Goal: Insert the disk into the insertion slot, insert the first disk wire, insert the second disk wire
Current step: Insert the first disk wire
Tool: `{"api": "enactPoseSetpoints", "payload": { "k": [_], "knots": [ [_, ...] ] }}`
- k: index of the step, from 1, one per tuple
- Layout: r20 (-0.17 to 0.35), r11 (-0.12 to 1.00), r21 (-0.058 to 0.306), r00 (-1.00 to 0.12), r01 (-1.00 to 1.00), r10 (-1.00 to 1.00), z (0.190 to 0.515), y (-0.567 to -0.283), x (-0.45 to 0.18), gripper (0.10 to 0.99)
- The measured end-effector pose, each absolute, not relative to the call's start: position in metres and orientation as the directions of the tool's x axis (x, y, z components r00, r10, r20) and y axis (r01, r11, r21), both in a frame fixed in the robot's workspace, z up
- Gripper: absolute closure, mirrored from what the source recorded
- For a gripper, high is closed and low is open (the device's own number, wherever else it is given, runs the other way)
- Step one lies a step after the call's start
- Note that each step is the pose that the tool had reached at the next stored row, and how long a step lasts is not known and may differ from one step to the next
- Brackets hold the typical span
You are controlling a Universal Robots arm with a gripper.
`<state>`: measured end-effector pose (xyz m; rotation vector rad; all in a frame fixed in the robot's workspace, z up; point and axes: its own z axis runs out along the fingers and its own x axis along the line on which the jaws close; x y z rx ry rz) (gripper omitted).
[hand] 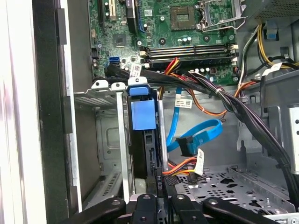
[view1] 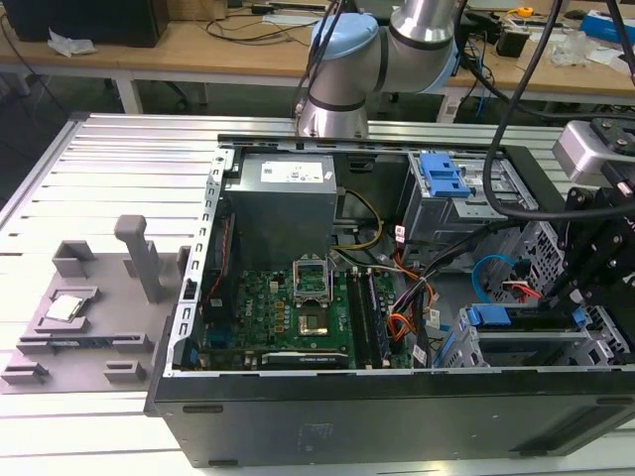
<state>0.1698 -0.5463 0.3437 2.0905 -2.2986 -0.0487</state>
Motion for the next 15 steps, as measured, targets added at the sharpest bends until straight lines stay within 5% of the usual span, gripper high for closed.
{"api": "enactPoseSetpoints", "payload": {
  "k": [15],
  "knots": [
    [-0.002,0.094,0.047,-0.095,-0.994,-0.996,0.3395,-0.5490,0.1684,0.906]
  ]
}}
